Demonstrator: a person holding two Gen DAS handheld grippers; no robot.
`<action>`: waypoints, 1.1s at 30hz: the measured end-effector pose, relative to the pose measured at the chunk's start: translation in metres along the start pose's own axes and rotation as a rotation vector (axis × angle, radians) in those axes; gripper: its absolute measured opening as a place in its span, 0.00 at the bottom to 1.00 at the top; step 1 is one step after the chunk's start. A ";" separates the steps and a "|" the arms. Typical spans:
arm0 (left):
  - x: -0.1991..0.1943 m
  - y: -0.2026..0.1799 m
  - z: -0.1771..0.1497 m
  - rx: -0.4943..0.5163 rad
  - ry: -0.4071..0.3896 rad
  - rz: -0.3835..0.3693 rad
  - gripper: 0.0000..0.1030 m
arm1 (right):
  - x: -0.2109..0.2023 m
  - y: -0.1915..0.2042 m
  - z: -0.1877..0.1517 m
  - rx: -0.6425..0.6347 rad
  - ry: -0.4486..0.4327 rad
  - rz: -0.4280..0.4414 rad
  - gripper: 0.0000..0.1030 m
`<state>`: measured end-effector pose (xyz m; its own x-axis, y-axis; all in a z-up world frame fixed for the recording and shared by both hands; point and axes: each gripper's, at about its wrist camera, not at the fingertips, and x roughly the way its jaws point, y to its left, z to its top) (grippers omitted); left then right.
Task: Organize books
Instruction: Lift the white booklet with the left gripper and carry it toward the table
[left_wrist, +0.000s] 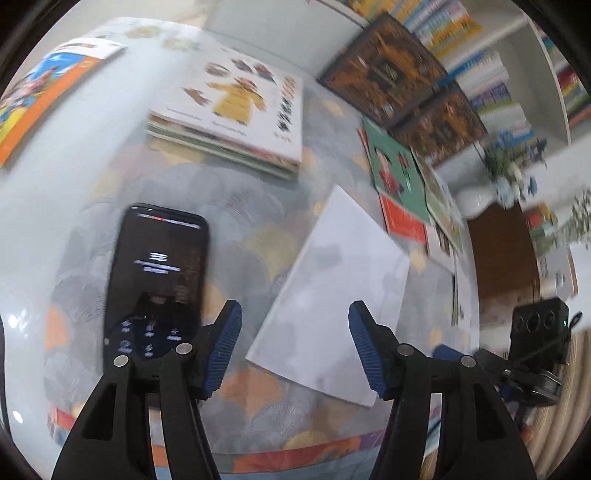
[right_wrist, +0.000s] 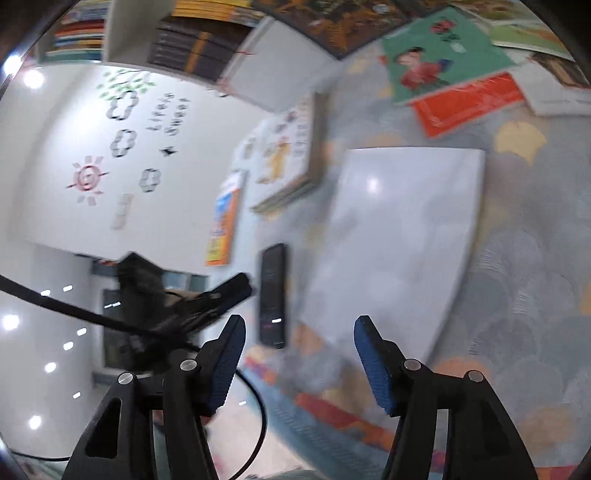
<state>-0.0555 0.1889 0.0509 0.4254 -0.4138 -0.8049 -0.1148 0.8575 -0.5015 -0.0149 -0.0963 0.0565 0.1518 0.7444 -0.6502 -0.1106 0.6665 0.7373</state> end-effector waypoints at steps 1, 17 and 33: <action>0.007 -0.003 0.002 0.025 0.021 0.004 0.57 | 0.002 -0.005 -0.002 -0.001 -0.005 -0.067 0.58; 0.087 -0.052 -0.013 0.474 0.261 0.165 0.55 | 0.029 -0.013 -0.054 -0.041 -0.117 -0.594 0.34; 0.035 -0.025 -0.004 0.264 0.208 -0.303 0.55 | 0.012 -0.046 -0.059 0.186 -0.194 -0.327 0.34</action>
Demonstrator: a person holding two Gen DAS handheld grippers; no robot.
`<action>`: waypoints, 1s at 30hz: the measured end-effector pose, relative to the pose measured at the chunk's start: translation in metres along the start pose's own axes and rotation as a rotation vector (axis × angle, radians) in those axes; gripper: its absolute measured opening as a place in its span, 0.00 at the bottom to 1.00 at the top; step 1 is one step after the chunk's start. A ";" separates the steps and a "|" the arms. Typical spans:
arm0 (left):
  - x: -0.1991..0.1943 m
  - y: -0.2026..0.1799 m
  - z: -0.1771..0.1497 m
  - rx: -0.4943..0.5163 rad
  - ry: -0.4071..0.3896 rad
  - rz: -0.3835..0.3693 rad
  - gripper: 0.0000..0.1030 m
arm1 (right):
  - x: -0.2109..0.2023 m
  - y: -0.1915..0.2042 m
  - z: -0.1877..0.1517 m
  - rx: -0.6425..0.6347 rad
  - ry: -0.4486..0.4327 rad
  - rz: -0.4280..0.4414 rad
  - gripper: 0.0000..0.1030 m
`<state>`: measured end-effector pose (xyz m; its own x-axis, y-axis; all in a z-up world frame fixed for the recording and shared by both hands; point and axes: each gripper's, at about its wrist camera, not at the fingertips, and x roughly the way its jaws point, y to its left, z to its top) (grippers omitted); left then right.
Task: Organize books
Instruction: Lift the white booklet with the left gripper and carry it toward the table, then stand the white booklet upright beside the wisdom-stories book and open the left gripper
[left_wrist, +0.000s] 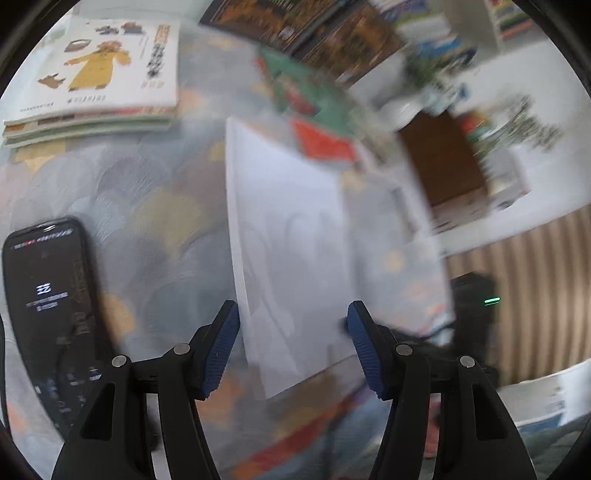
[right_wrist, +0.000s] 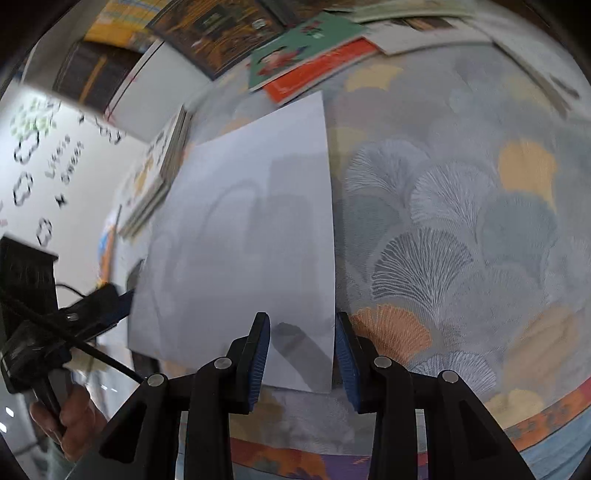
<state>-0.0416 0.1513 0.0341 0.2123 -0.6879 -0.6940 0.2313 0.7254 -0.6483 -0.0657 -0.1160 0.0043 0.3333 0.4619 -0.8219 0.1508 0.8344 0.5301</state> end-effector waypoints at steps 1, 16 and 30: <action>-0.002 0.001 0.001 -0.023 -0.019 -0.043 0.55 | -0.002 -0.002 0.000 0.001 -0.002 0.002 0.34; 0.033 0.023 0.009 -0.296 0.026 -0.176 0.18 | -0.006 -0.041 -0.002 0.282 0.042 0.241 0.47; 0.047 0.032 0.015 -0.435 0.126 -0.283 0.18 | -0.005 -0.035 0.010 0.268 0.010 0.379 0.26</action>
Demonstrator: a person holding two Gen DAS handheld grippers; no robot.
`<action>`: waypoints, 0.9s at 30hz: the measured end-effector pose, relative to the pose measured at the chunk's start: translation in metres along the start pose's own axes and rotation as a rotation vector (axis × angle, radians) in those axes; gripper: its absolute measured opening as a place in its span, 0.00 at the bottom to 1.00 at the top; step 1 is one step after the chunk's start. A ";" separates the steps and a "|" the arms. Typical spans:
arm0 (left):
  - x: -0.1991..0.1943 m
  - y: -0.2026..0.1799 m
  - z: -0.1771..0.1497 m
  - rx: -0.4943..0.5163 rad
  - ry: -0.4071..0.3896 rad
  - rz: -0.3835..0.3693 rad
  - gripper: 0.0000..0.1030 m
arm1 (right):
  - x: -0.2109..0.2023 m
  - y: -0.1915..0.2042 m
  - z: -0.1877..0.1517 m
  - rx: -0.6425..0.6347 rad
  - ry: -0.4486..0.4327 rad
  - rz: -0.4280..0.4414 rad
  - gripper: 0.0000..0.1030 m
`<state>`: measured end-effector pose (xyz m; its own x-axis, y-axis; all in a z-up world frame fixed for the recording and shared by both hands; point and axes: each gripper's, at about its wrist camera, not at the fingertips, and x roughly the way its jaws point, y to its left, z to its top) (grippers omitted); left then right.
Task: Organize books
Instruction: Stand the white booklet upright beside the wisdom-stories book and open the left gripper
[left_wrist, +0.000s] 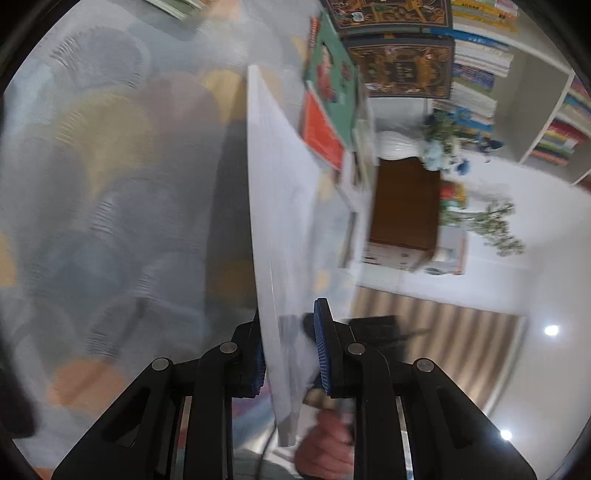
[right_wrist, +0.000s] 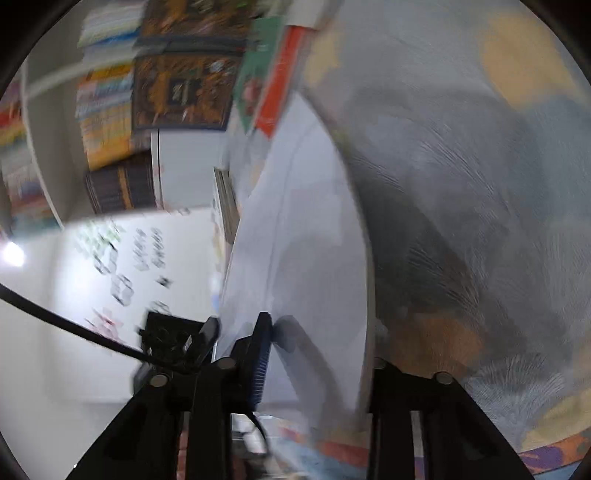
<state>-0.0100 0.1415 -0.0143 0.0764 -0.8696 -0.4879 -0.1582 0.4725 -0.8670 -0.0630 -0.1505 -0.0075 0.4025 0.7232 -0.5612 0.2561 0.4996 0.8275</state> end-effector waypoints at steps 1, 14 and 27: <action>-0.002 -0.001 -0.002 0.022 -0.006 0.038 0.18 | -0.001 0.014 -0.001 -0.087 -0.008 -0.068 0.26; -0.032 -0.093 -0.036 0.553 -0.197 0.416 0.21 | -0.016 0.130 -0.025 -0.638 -0.103 -0.335 0.26; -0.140 -0.066 0.068 0.418 -0.464 0.430 0.22 | 0.144 0.220 0.039 -0.703 0.046 -0.175 0.28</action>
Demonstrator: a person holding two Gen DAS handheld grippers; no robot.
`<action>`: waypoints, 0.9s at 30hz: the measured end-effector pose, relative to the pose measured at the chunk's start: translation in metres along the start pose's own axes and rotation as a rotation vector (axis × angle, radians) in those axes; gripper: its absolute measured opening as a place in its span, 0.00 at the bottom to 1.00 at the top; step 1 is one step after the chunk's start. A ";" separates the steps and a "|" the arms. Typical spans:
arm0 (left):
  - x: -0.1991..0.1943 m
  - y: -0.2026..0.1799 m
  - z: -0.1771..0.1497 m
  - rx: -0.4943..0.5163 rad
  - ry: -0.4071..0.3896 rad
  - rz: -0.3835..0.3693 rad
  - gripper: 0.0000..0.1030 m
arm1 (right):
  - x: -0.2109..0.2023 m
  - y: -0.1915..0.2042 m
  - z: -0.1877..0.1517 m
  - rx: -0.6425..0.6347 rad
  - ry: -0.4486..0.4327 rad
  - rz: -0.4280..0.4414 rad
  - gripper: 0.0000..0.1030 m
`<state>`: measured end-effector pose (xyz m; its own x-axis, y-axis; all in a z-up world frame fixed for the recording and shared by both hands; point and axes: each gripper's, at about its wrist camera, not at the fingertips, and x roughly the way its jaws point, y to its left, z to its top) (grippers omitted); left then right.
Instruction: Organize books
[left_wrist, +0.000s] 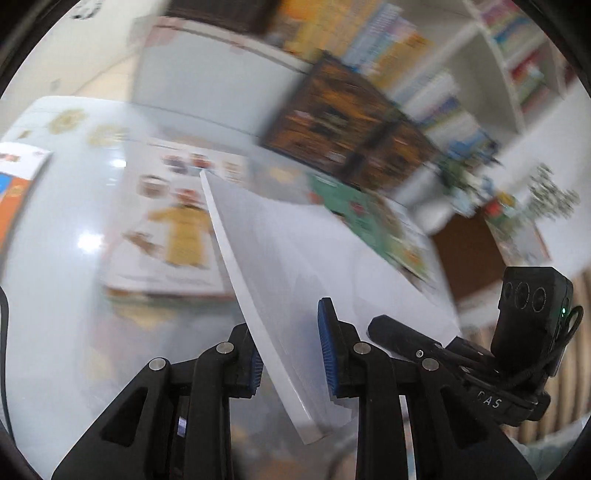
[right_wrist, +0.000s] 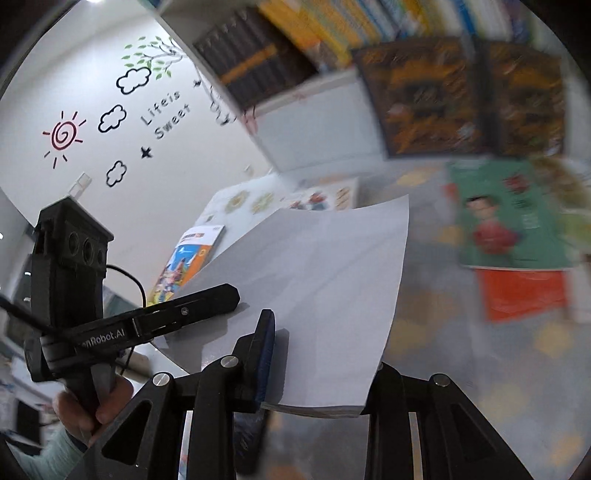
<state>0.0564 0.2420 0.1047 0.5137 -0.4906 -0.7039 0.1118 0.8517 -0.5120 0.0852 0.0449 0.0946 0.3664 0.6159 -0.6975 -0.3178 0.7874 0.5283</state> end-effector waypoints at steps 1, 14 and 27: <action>0.008 0.012 0.008 0.002 0.005 0.042 0.23 | 0.019 -0.002 0.009 0.009 0.026 0.008 0.28; 0.060 0.114 0.052 -0.185 0.041 0.036 0.32 | 0.123 -0.003 0.058 0.128 0.125 -0.076 0.36; 0.006 0.118 0.014 -0.183 -0.026 0.214 0.30 | 0.092 -0.024 0.013 0.151 0.171 0.022 0.47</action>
<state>0.0846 0.3423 0.0474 0.5310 -0.2963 -0.7939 -0.1557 0.8868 -0.4351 0.1374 0.0830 0.0241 0.2035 0.6294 -0.7499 -0.1848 0.7769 0.6019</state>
